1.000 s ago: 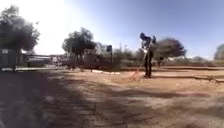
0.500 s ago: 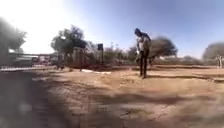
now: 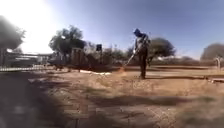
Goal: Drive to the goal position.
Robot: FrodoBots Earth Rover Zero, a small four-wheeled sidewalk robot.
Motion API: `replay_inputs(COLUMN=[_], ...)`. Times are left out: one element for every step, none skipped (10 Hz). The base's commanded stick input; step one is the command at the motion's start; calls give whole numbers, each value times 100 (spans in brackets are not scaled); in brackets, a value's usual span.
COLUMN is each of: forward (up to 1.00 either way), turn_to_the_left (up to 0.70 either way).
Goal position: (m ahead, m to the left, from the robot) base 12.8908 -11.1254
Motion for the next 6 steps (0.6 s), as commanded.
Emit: replay_inputs(forward=[0, 0, 0, 0, 0, 0], turn_to_the_left=[0, 0, 0, 0, 0, 0])
